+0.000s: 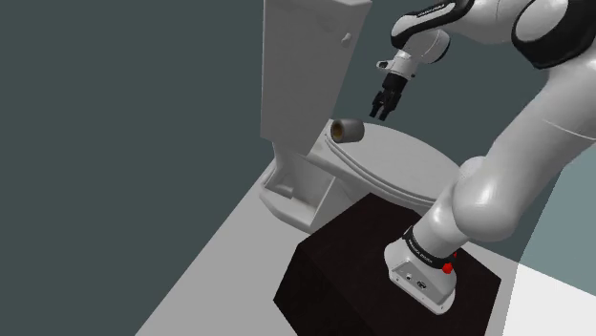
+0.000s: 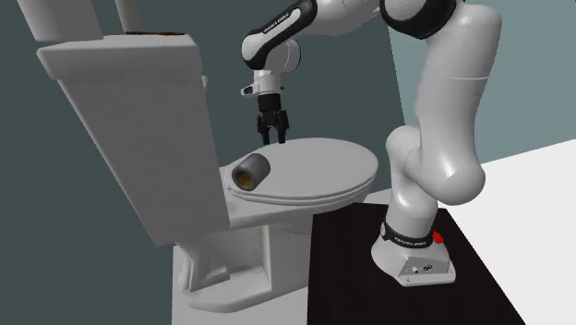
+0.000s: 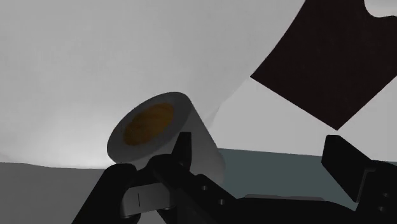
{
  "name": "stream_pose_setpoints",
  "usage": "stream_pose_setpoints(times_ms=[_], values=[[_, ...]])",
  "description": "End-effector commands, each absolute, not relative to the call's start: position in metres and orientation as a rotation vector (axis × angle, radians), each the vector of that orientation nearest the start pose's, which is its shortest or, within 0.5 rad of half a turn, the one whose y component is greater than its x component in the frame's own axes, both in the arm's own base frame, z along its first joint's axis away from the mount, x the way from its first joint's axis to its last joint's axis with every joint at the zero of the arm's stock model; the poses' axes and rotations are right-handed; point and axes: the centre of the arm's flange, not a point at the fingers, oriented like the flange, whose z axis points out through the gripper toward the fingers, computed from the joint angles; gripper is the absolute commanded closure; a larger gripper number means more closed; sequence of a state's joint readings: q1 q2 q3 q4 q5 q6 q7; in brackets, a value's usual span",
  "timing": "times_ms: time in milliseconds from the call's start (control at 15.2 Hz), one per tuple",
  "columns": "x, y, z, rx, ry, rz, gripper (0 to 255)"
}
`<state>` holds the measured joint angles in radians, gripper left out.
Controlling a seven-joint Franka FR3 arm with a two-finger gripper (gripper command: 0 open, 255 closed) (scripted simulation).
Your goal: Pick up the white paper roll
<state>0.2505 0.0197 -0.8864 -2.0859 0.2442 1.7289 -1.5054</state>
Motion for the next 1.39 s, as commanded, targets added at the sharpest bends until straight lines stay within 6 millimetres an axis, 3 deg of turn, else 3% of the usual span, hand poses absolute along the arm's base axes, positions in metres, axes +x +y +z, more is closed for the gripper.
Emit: stream_pose_setpoints(times_ms=[0, 198, 792, 858, 1320], values=[[0.44, -0.295, 0.374, -2.425, -1.137, -0.039, 0], [0.467, -0.309, 0.348, -2.325, -1.234, -0.053, 0], [0.467, -0.309, 0.308, -2.325, -1.234, -0.053, 0], [0.467, -0.309, 0.309, -2.325, -1.234, -0.053, 255], [0.466, -0.309, 0.309, -2.325, -1.234, -0.053, 255]])
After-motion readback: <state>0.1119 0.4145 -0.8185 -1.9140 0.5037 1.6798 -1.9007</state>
